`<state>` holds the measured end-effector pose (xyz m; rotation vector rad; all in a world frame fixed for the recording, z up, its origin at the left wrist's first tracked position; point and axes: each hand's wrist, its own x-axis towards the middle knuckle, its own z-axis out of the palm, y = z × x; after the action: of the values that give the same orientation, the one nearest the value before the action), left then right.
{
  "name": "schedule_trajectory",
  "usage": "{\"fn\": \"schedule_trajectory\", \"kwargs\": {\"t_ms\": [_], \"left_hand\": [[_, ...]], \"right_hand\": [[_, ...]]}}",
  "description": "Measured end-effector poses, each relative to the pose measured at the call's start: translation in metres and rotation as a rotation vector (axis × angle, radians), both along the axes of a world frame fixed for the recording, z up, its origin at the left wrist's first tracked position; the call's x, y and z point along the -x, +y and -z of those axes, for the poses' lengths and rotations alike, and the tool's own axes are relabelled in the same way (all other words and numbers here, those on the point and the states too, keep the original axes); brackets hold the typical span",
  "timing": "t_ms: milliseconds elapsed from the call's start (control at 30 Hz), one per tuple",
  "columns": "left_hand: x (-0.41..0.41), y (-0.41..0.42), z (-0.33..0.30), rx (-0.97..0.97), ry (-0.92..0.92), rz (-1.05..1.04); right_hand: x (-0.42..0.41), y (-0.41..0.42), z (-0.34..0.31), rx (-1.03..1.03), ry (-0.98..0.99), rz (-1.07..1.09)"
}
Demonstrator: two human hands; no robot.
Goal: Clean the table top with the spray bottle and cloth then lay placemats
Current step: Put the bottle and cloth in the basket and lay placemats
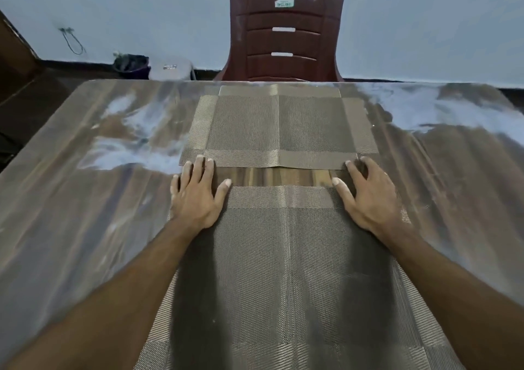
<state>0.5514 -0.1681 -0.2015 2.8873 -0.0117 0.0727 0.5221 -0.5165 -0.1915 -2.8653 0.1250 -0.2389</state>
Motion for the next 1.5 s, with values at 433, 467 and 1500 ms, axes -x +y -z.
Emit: {"fn": "schedule_trajectory", "kwargs": {"t_ms": [433, 467, 1500], "left_hand": [[0.0057, -0.0043, 0.0026, 0.01, -0.148, -0.01], [0.0061, -0.0046, 0.0024, 0.012, -0.151, -0.016], [0.0077, -0.0061, -0.0015, -0.007, -0.165, -0.062]], "right_hand": [[0.0011, 0.0005, 0.0097, -0.023, -0.125, 0.038], [0.0012, 0.0006, 0.0097, -0.021, -0.13, 0.039], [0.0045, 0.0038, 0.0046, 0.074, 0.028, 0.16]]}}
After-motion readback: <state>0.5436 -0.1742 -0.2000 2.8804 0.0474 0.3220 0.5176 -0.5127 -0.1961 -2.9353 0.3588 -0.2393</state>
